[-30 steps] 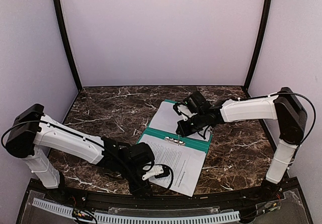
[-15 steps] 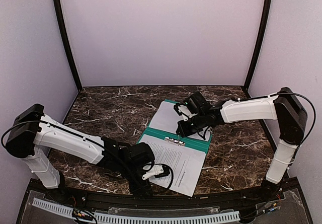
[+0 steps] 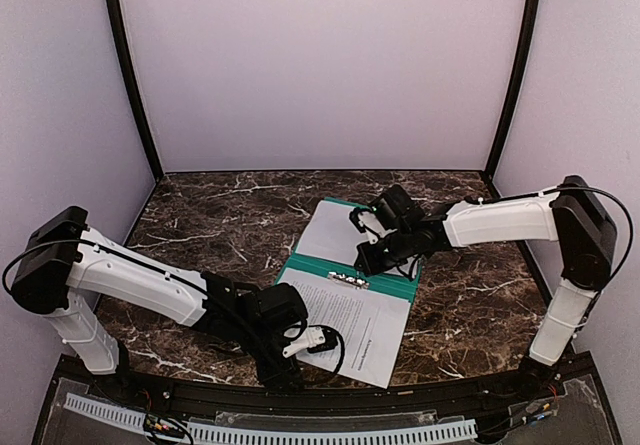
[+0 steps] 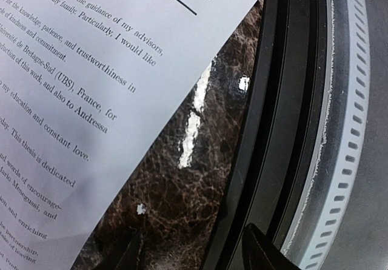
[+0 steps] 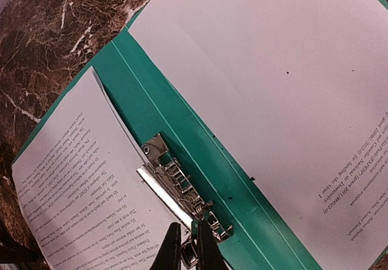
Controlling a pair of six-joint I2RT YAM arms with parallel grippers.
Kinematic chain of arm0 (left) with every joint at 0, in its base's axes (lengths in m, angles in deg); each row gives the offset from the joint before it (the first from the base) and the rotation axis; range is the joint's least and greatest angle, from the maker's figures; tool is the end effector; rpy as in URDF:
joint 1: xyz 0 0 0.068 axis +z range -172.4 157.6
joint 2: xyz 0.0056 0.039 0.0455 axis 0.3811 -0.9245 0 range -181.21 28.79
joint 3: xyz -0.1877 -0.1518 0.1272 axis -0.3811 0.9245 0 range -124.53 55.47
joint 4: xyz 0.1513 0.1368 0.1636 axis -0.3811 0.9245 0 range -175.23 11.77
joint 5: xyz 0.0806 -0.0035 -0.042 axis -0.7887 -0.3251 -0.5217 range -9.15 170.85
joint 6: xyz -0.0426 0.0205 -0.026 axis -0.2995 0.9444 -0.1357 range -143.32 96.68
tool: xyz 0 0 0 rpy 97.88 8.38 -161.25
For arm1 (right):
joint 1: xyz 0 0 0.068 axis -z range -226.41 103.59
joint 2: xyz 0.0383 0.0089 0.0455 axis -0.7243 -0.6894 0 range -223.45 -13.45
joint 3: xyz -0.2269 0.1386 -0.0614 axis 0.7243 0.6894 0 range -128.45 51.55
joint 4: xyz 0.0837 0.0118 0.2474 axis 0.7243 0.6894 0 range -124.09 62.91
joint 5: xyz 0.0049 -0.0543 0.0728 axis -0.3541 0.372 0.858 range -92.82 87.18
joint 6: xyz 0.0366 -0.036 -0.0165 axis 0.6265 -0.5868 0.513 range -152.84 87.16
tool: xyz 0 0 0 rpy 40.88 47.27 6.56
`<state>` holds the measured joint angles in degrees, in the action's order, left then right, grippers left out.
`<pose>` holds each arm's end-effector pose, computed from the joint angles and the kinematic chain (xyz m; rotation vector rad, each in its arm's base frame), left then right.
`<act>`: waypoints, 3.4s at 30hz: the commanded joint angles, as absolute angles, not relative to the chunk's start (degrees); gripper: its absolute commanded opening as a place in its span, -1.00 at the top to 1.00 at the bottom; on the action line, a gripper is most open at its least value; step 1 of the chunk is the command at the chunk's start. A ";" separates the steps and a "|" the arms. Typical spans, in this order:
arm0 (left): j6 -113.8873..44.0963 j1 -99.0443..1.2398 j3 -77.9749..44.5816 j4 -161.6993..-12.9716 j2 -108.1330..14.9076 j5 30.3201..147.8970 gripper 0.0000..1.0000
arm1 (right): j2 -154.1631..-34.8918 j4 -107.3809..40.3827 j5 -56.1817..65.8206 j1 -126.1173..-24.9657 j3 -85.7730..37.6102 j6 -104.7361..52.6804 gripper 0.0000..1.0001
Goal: Put the files into the folder
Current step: Adjust the file with the spring clip on the folder, then open the spring clip on the folder with some files.
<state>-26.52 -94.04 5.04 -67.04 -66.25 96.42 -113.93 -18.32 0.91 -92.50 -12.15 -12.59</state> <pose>0.0883 -0.2966 0.1508 1.6738 2.2943 -0.7255 0.2528 0.2658 0.1876 -0.6033 2.5035 0.5478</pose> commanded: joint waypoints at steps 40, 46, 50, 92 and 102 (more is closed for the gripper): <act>-27.66 -94.30 2.66 -66.46 -67.86 89.49 -0.12 | -102.85 -19.35 1.46 -92.46 -2.57 -12.22 0.32; -28.09 -94.30 2.77 -66.31 -66.08 88.25 -0.12 | -97.47 -18.35 2.39 -93.40 0.97 -13.33 0.20; -27.52 -94.30 3.51 -66.76 -63.75 90.42 -0.15 | -94.58 -16.83 1.47 -96.81 2.86 -13.62 0.06; -29.35 -92.54 8.80 -69.81 -51.28 82.16 -0.47 | -124.24 0.94 -27.18 -98.28 -30.55 -1.99 -0.44; -29.38 -92.53 8.97 -69.61 -51.92 82.37 -0.47 | -116.47 -0.78 -26.31 -96.61 -21.31 1.47 -0.44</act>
<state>-29.56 -92.73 7.97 -70.23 -51.67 82.26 -120.51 0.21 -26.24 -97.26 -24.48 -0.88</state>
